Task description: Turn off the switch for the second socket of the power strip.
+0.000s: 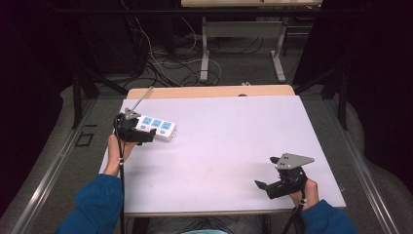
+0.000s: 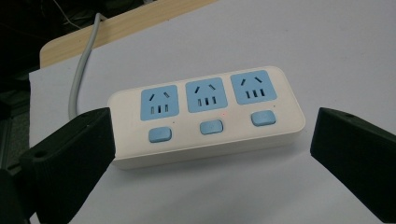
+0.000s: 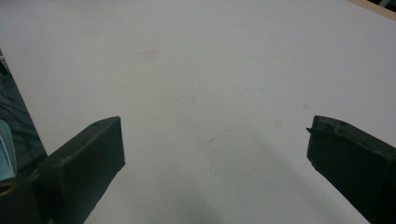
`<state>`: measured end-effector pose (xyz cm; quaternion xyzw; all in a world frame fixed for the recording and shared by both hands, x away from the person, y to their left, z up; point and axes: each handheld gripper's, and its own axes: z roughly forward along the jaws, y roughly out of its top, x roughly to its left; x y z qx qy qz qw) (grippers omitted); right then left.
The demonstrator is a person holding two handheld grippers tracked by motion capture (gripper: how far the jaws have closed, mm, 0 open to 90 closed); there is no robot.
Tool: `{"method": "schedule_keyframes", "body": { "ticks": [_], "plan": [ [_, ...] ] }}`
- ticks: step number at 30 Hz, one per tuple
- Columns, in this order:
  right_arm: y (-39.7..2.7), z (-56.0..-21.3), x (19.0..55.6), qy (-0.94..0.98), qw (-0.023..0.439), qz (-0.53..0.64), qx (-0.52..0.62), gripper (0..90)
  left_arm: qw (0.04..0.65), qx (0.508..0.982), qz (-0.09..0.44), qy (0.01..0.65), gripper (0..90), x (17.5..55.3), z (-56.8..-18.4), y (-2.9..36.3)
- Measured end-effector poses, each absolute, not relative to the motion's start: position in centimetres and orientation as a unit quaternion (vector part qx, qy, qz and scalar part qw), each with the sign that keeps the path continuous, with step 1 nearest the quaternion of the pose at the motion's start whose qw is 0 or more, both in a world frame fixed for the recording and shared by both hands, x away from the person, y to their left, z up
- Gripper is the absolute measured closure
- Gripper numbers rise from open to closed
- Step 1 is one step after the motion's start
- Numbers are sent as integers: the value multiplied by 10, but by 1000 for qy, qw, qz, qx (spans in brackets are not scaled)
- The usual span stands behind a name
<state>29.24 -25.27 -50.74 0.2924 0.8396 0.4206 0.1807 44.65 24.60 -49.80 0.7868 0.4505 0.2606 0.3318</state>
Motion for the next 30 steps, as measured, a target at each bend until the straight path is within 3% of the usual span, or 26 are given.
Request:
{"method": "schedule_keyframes", "body": {
  "ticks": [25,29,30],
  "plan": [
    [-253,-507,293,840,182,420,291,35,342,768,241,485,6,471,-508,247],
    [-253,-507,293,840,181,419,293,35,337,768,240,489,58,474,-509,246],
    [-253,-507,293,840,182,419,292,35,336,768,242,488,128,474,-510,246]
  ]
}}
